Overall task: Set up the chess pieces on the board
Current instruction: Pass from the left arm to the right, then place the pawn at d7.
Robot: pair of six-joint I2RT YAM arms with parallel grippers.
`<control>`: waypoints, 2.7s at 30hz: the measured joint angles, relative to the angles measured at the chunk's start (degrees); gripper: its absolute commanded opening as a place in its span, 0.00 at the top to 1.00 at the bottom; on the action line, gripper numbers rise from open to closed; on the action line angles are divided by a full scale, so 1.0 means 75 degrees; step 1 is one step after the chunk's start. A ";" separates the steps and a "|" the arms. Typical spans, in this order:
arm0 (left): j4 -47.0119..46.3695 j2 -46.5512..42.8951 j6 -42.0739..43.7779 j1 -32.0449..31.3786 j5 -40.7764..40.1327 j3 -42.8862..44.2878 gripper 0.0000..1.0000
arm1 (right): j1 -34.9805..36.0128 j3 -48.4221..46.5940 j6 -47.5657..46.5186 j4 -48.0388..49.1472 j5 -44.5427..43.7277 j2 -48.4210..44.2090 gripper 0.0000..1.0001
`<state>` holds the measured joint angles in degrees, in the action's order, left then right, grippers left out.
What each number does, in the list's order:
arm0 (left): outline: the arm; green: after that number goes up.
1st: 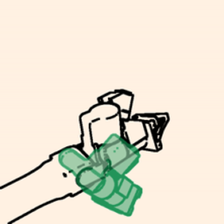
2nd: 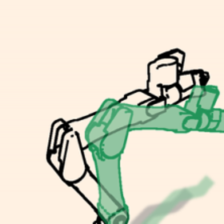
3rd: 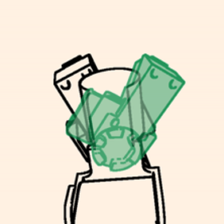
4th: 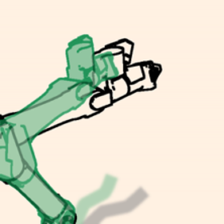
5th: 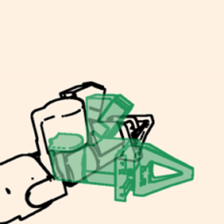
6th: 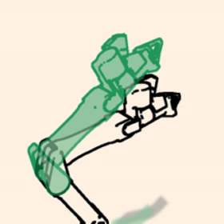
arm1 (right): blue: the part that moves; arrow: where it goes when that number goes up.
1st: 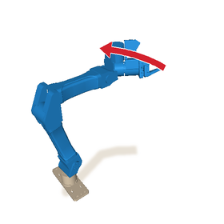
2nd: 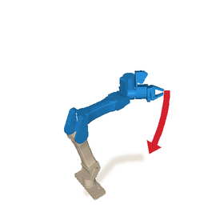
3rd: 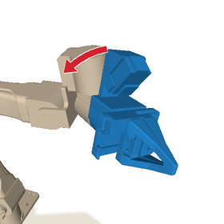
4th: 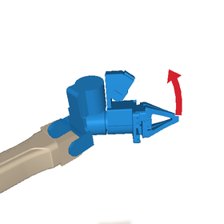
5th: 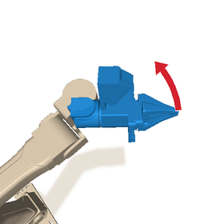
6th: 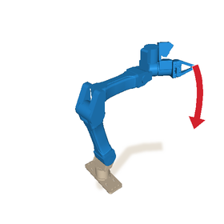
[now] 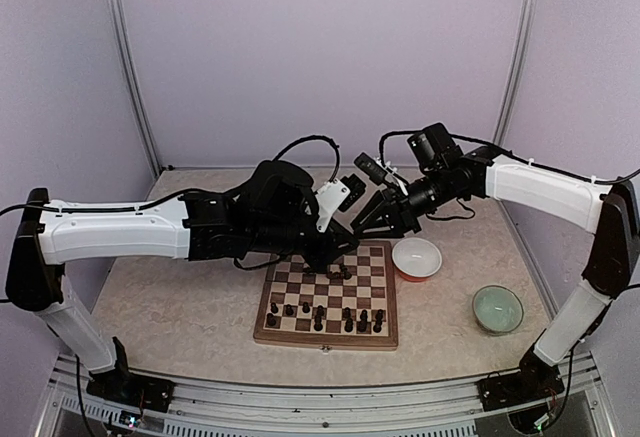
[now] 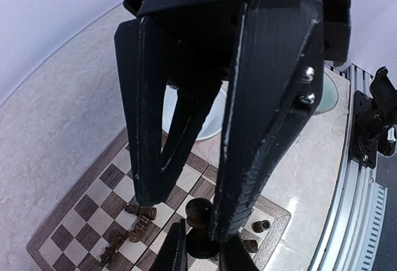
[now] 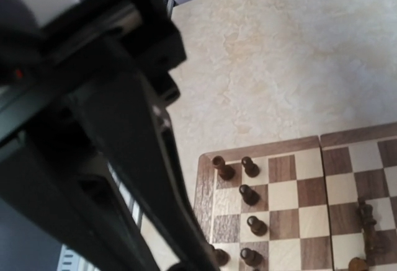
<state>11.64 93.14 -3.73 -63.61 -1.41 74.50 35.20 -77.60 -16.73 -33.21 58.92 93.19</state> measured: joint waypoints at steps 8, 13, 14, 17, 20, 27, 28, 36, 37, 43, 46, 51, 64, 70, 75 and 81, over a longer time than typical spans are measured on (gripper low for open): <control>0.0061 0.0006 0.0035 -0.0061 -0.0169 0.0000 0.93 | 0.0029 0.0000 -0.0044 -0.0055 0.0073 0.0085 0.86; 0.0087 0.0032 0.0055 -0.0076 -0.0286 0.0000 0.82 | 0.0055 0.0000 -0.0050 -0.0105 0.0122 0.0093 0.97; 0.0090 0.0035 0.0058 -0.0079 -0.0318 0.0000 0.77 | 0.0055 -0.0003 -0.0044 -0.0111 0.0117 0.0093 0.98; 0.0087 0.0035 0.0117 -0.0111 -0.0455 0.0000 0.64 | 0.0058 -0.0003 -0.0105 -0.0105 0.0073 0.0093 0.99; 0.0064 0.0023 0.0221 -0.0154 -0.0726 -0.0023 0.49 | 0.0067 -0.0003 -0.0230 -0.0105 -0.0187 0.0093 0.99; 0.0157 -0.0962 0.0965 -0.0271 -0.2259 -0.0577 0.02 | 0.0108 -0.0003 -0.0836 -0.0099 -0.1530 0.0093 0.99; 0.0102 -0.1239 0.1096 -0.0239 -0.2489 -0.0650 0.01 | 0.0131 -0.0003 -0.0930 -0.0099 -0.1719 0.0093 0.99; -0.2192 -0.2489 0.1008 0.1559 -0.3468 -0.1003 0.01 | 0.1102 0.0149 -0.1953 0.0006 -0.3299 0.0227 0.99; -0.2366 -0.2410 0.0857 0.1880 -0.3453 -0.1003 0.01 | 0.1227 0.0169 -0.2055 0.0015 -0.3433 0.0323 0.99; -0.2626 -0.1781 0.0064 0.3273 -0.2637 -0.1425 0.04 | 0.1792 0.0428 -0.2451 0.0020 -0.4100 0.0854 0.99; -0.2559 -0.1769 0.0015 0.3360 -0.2541 -0.1839 0.04 | 0.1990 0.0574 -0.2562 0.0032 -0.4424 0.1046 0.99; -0.2518 -0.1775 0.0026 0.3246 -0.2527 -0.1897 0.04 | 0.2337 0.0583 -0.2649 0.0076 -0.4750 0.1373 0.98; -0.2474 -0.1763 0.0044 0.3127 -0.2535 -0.1883 0.04 | 0.2565 0.0504 -0.2681 0.0070 -0.5149 0.1763 0.96; -0.2387 -0.1714 0.0050 0.3083 -0.2565 -0.1865 0.04 | 0.2611 0.0423 -0.2681 0.0076 -0.5176 0.1906 0.94; -0.2232 -0.1620 0.0061 0.3069 -0.2611 -0.1784 0.04 | 0.2690 0.0335 -0.2684 0.0058 -0.5179 0.2025 0.92; -0.2162 -0.1588 0.0076 0.3069 -0.2643 -0.1740 0.04 | 0.2734 0.0283 -0.2704 0.0035 -0.5193 0.2090 0.83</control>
<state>-4.58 81.23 -3.16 -40.60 -21.23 61.45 55.70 -75.48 -37.01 -32.95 19.97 108.86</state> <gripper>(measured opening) 0.962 0.146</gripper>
